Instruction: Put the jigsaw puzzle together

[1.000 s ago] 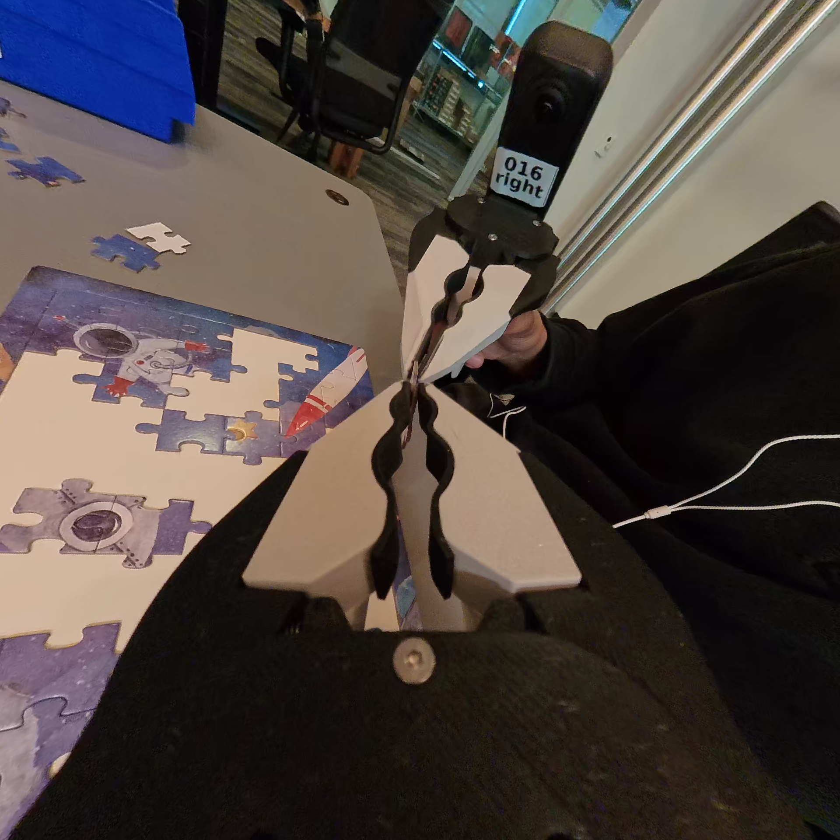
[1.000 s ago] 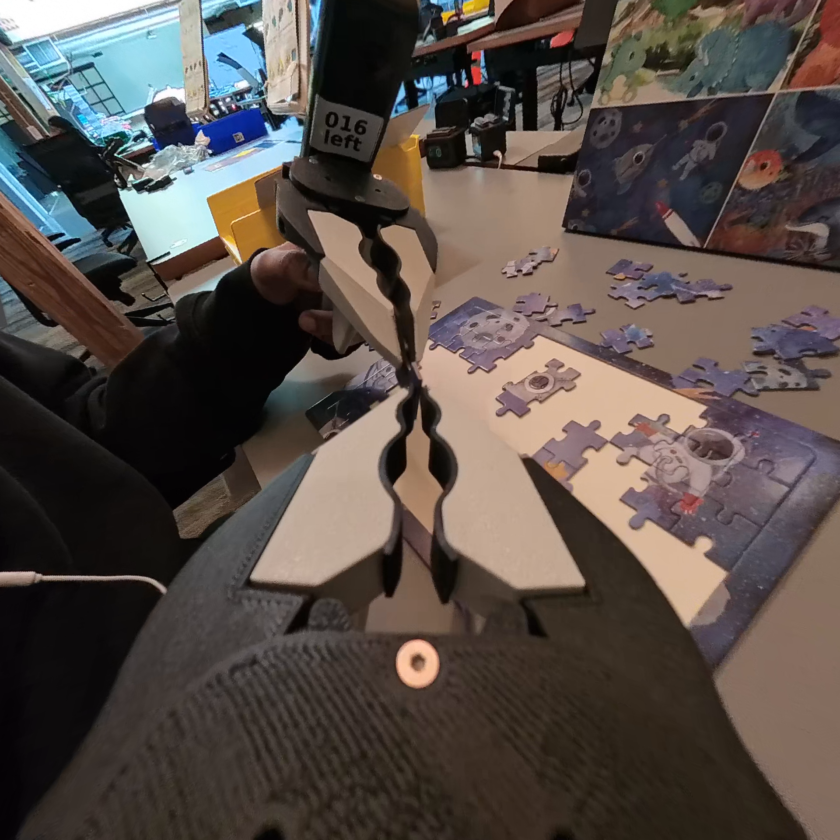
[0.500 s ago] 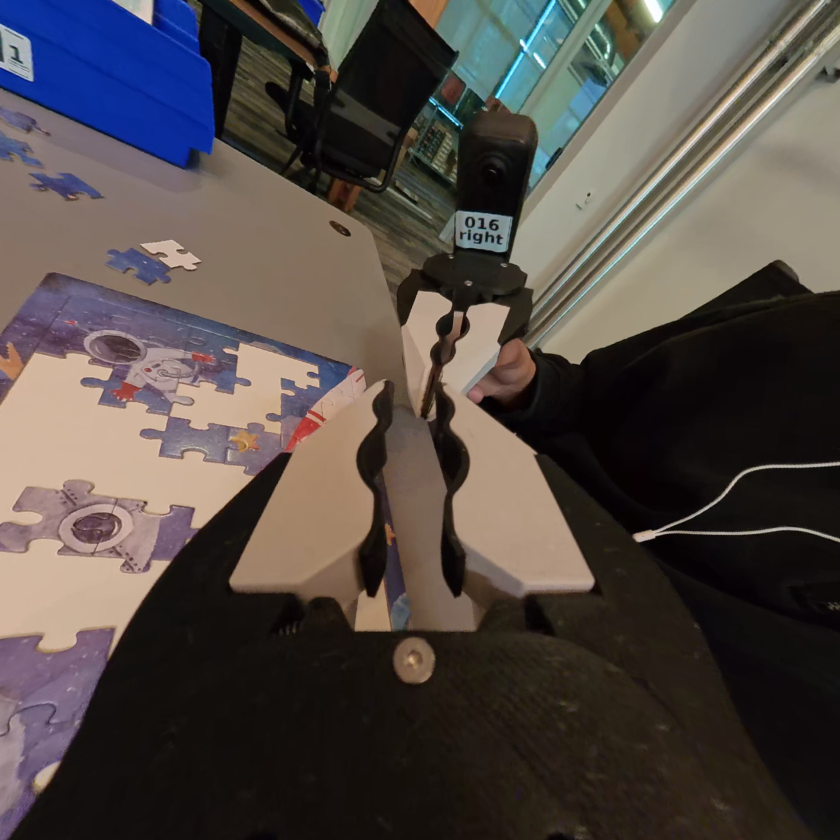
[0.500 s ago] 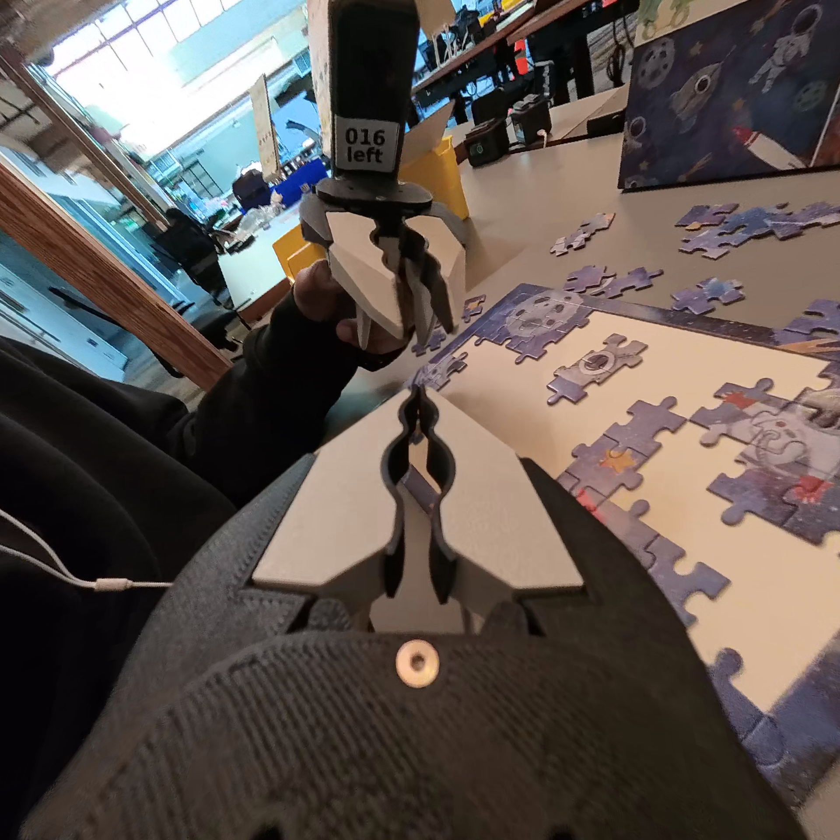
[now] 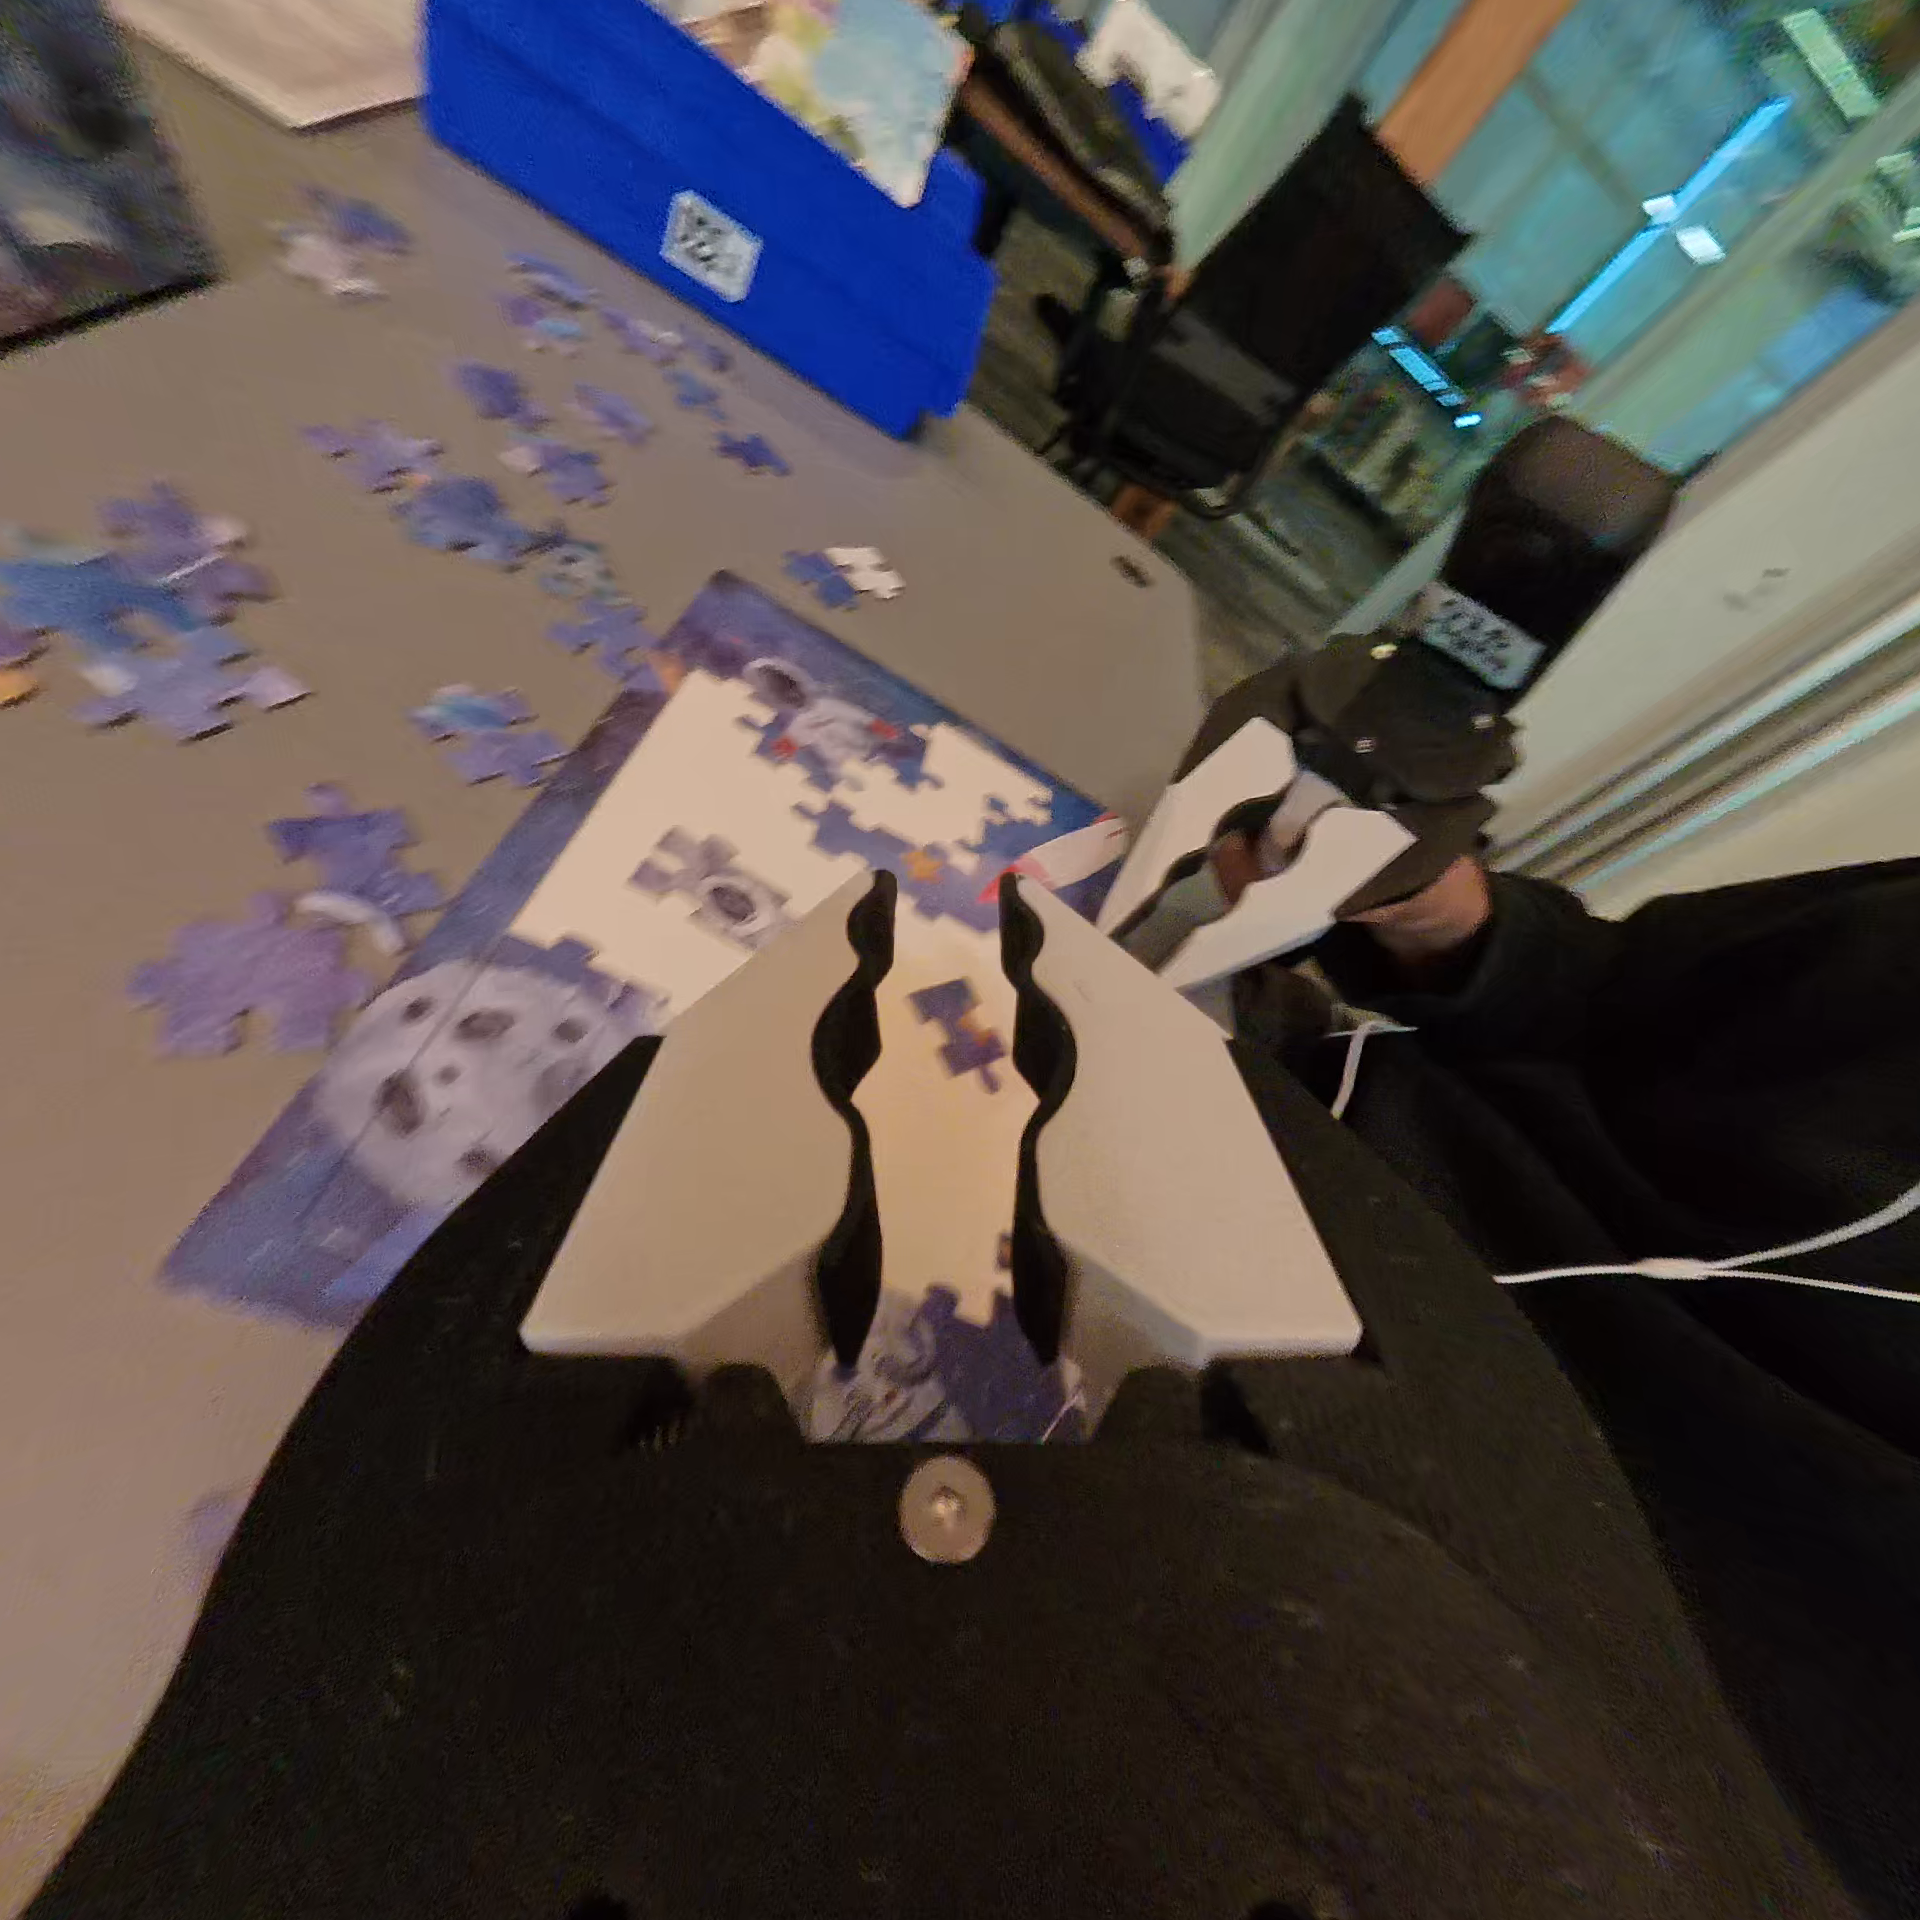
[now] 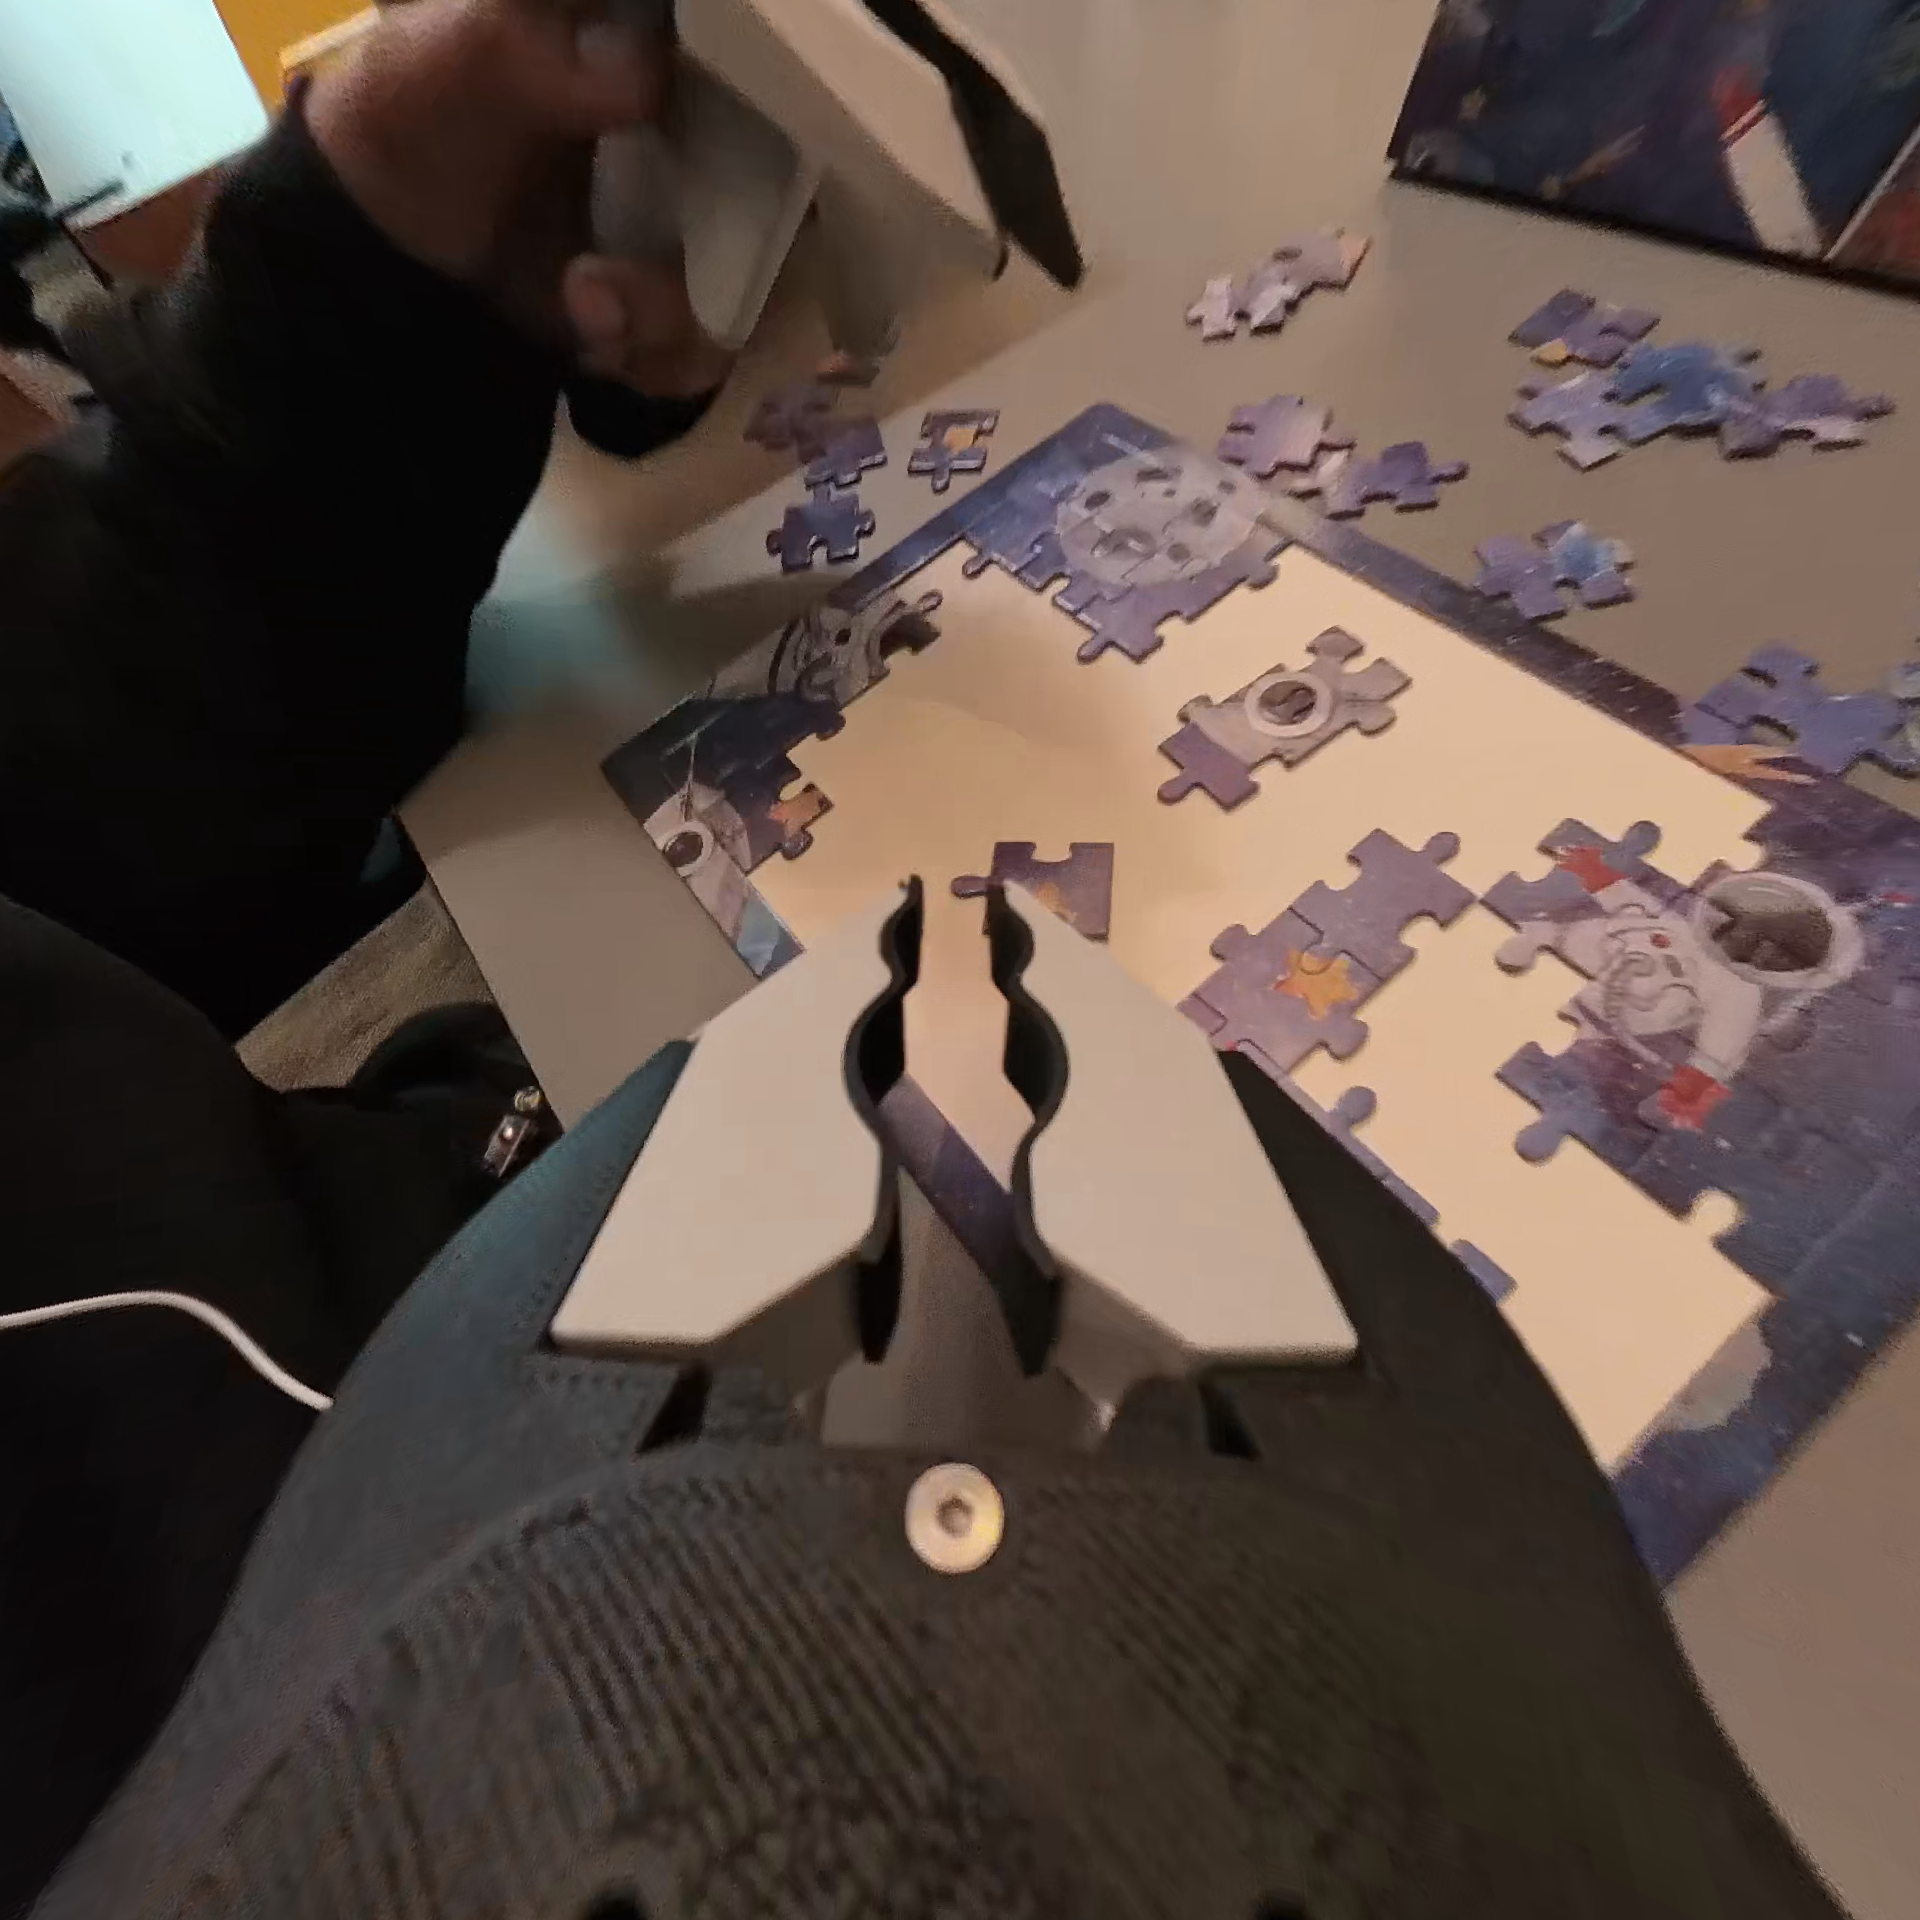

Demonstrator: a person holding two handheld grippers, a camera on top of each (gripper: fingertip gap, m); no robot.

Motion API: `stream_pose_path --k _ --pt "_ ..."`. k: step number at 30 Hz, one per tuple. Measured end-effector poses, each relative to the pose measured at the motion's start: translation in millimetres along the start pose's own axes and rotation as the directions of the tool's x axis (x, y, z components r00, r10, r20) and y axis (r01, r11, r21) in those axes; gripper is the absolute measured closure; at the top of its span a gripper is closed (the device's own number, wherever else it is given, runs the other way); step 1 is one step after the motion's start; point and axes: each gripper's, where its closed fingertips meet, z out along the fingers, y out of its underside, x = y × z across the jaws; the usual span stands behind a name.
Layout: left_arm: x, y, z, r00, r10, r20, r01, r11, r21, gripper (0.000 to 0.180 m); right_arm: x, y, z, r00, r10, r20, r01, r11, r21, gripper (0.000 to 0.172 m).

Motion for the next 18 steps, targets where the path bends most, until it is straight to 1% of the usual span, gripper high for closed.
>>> stream_pose_path --k 3,7,10,14,16,18 --pt "-20 8 -15 0.994 0.001 0.112 0.002 0.999 -0.032 0.162 -3 5 15 0.999 -0.002 0.040 0.004 0.998 -0.069 0.148" --pt "-37 6 -30 0.980 -0.016 0.199 0.016 1.000 0.000 0.166 8 14 34 1.000 -0.008 0.028 0.013 0.987 -0.159 0.132" --pt "-45 4 -35 0.974 -0.035 0.224 0.030 0.999 0.024 0.166 15 21 39 1.000 0.013 0.016 -0.010 0.977 -0.212 0.124" --pt "-48 5 -33 0.974 -0.039 0.225 0.034 0.999 0.026 0.165 4 26 31 0.992 0.100 0.077 -0.079 0.969 -0.232 0.126" --pt "-49 6 -30 0.975 -0.042 0.219 0.037 0.999 0.027 0.165 -11 25 26 0.975 0.150 0.164 -0.109 0.966 -0.235 0.127" --pt "-49 5 -28 0.975 -0.045 0.217 0.039 0.999 0.030 0.164 -22 17 22 0.956 0.177 0.234 -0.133 0.973 -0.191 0.128"
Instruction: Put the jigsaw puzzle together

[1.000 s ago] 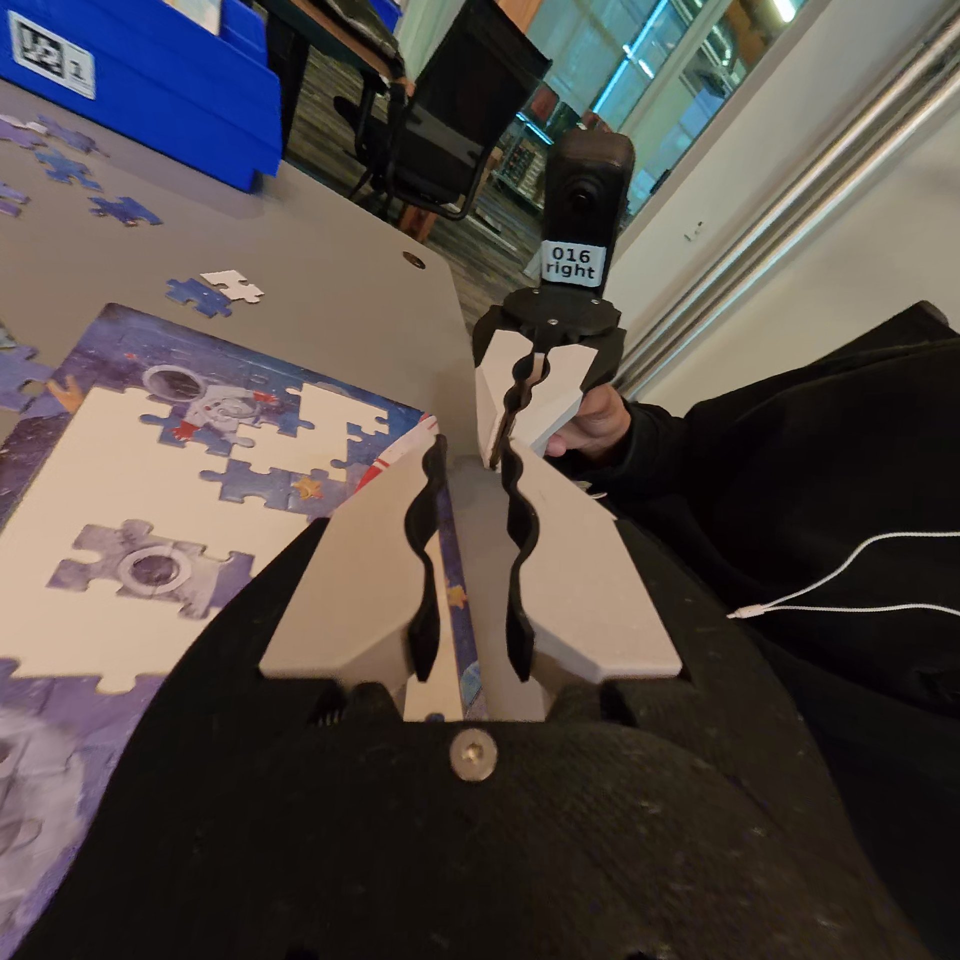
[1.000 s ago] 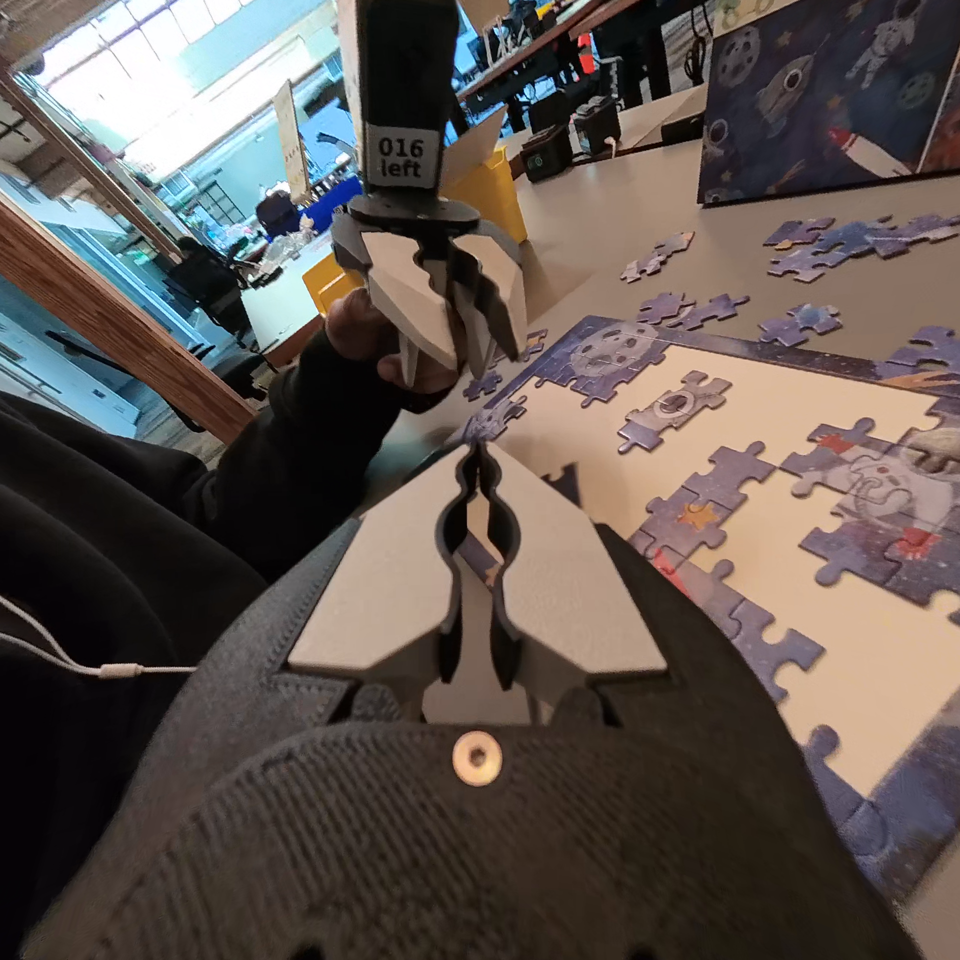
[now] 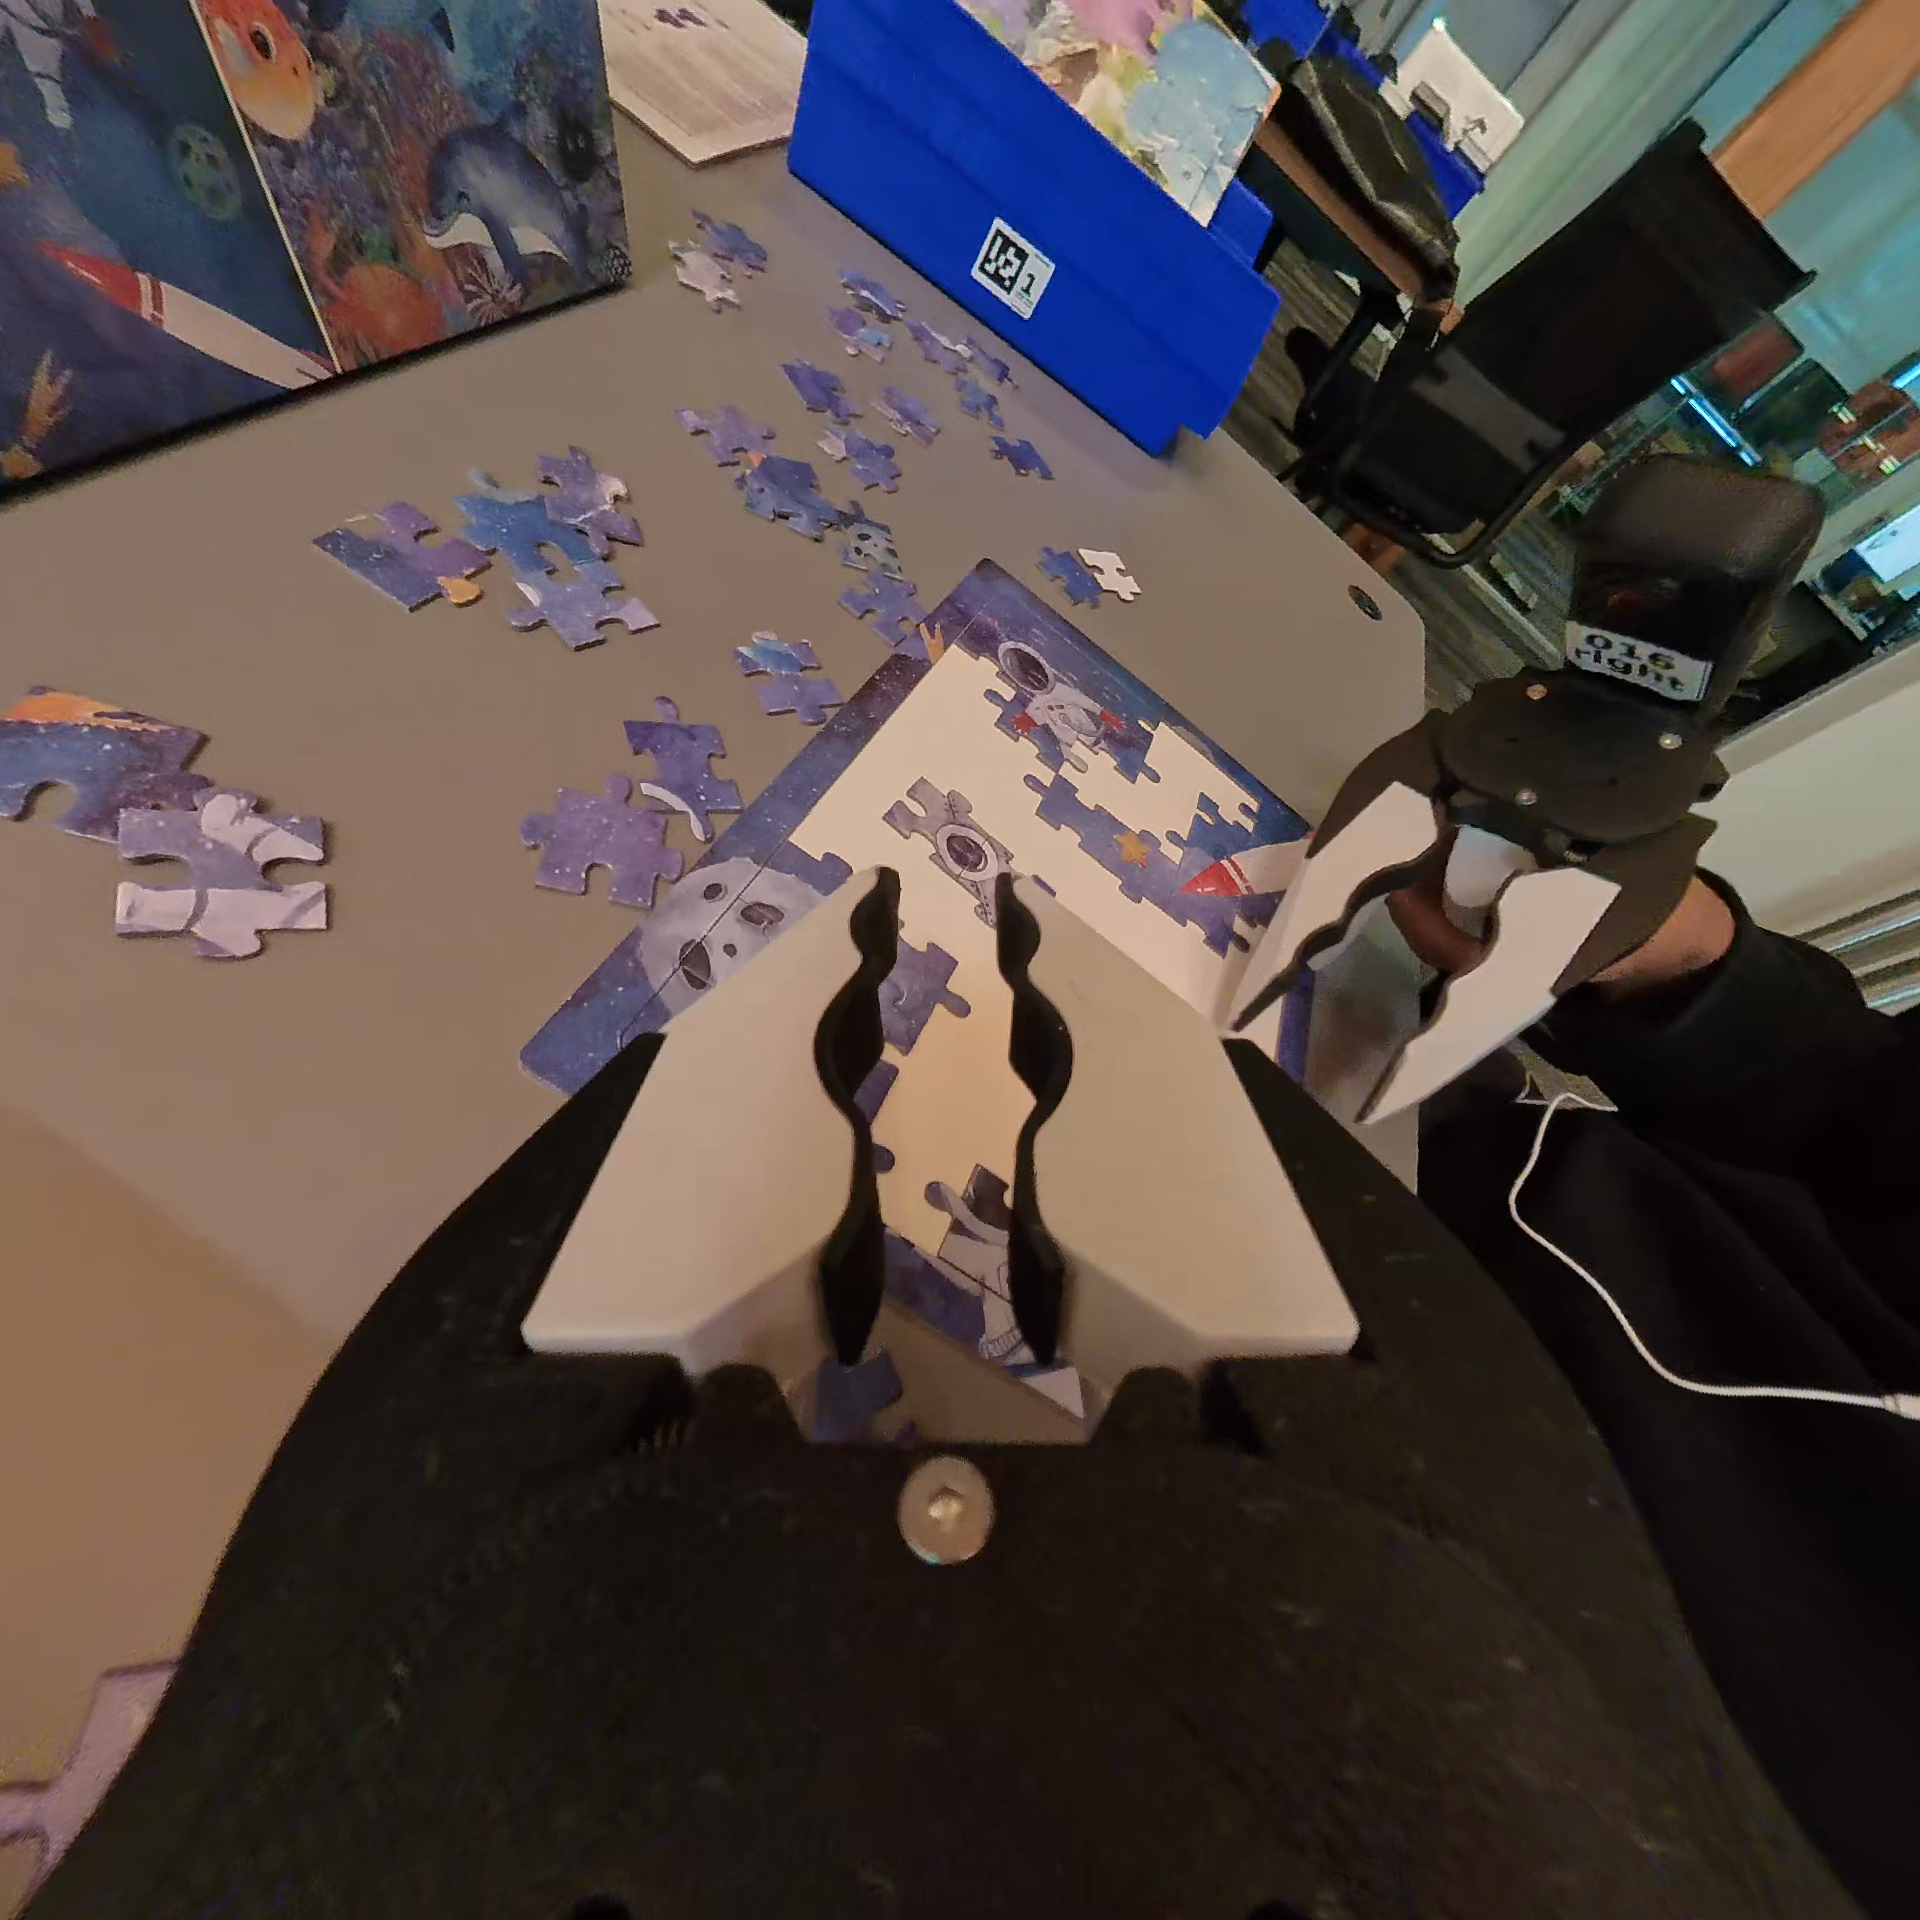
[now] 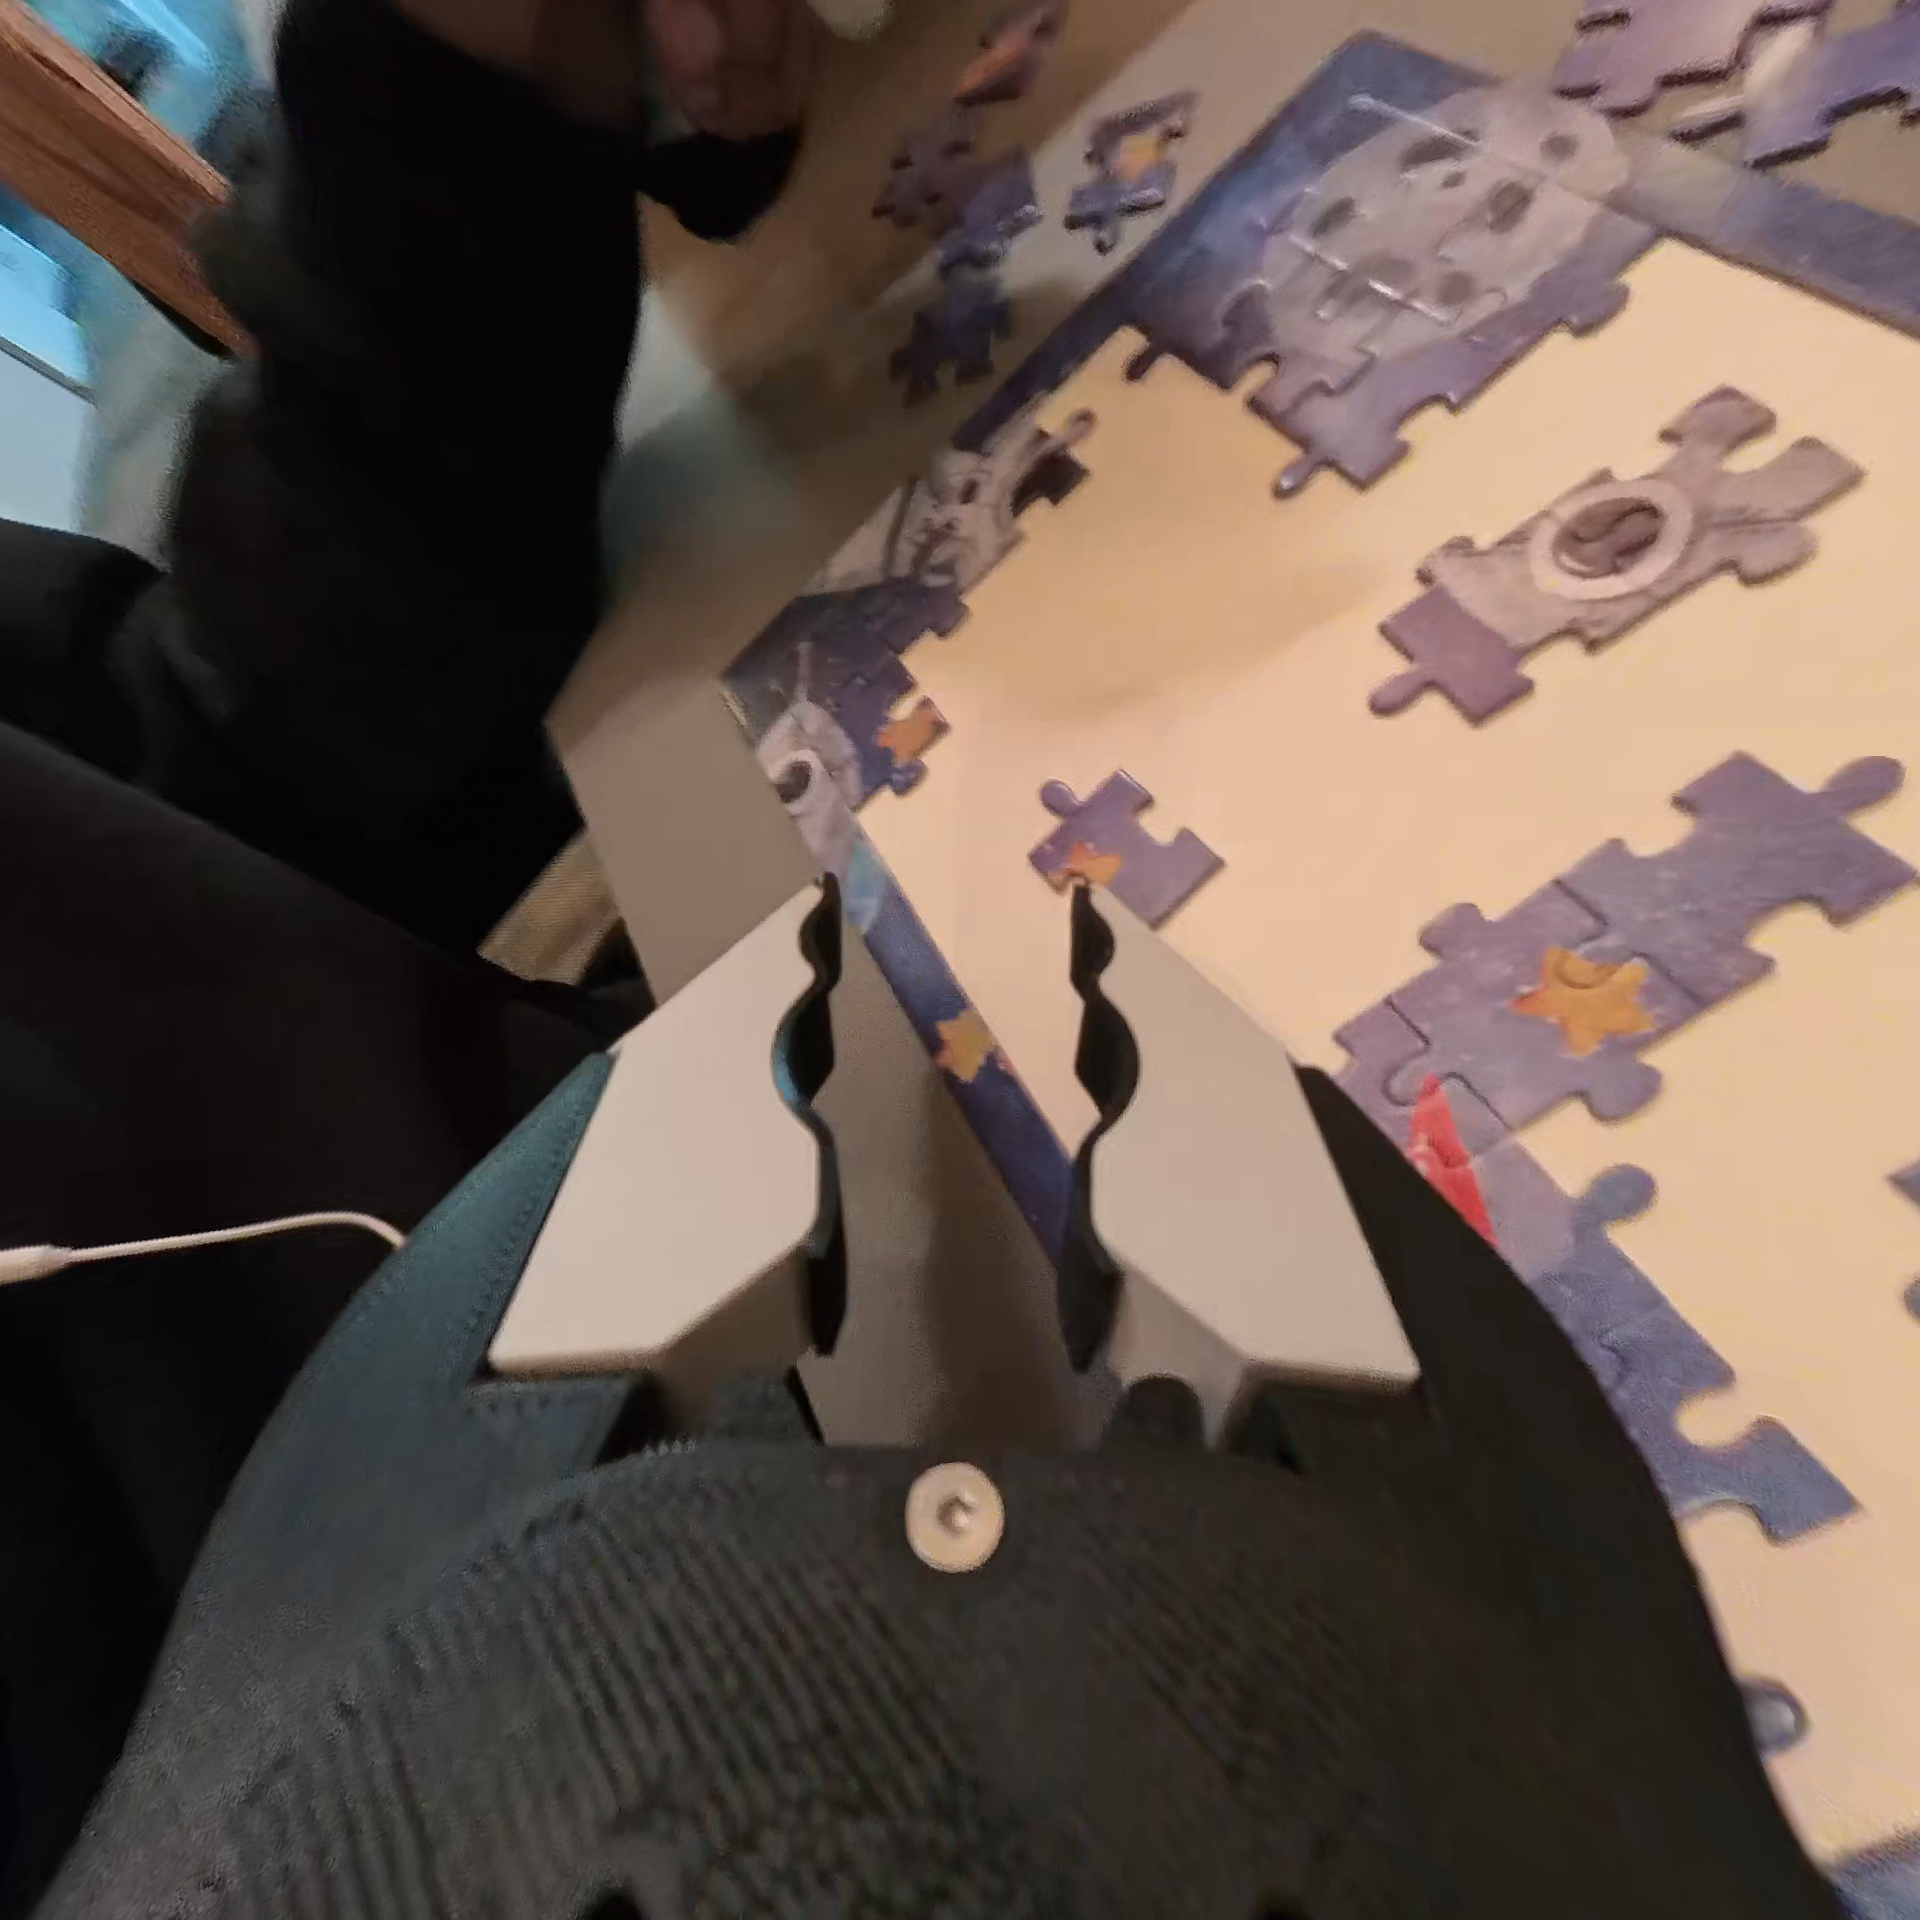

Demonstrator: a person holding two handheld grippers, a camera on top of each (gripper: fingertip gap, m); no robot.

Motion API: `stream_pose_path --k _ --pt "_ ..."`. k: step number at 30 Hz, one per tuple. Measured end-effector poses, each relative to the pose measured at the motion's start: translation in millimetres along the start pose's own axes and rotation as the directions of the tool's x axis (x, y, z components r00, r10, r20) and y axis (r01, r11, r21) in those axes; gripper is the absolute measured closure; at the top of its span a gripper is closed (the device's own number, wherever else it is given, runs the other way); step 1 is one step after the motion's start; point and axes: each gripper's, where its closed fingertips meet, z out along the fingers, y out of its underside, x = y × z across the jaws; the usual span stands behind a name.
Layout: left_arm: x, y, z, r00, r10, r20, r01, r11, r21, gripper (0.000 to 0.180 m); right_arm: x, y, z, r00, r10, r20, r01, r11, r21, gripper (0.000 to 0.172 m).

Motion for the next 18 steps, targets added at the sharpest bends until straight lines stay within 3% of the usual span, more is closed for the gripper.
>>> stream_pose_path --k 5,10,18 --pt "3 -1 5 1.000 0.009 -0.004 -0.009 1.000 0.000 0.163 14 -22 -11 0.993 -0.085 -0.080 0.093 0.990 0.110 0.131" --pt "6 0 9 1.000 0.014 -0.009 -0.014 1.000 -0.009 0.162 25 -15 2 0.970 -0.200 -0.135 0.204 0.979 0.016 0.125" --pt "7 1 12 1.000 0.019 -0.023 -0.019 1.000 -0.014 0.162 26 6 7 0.968 -0.201 -0.153 0.188 0.977 -0.097 0.126"
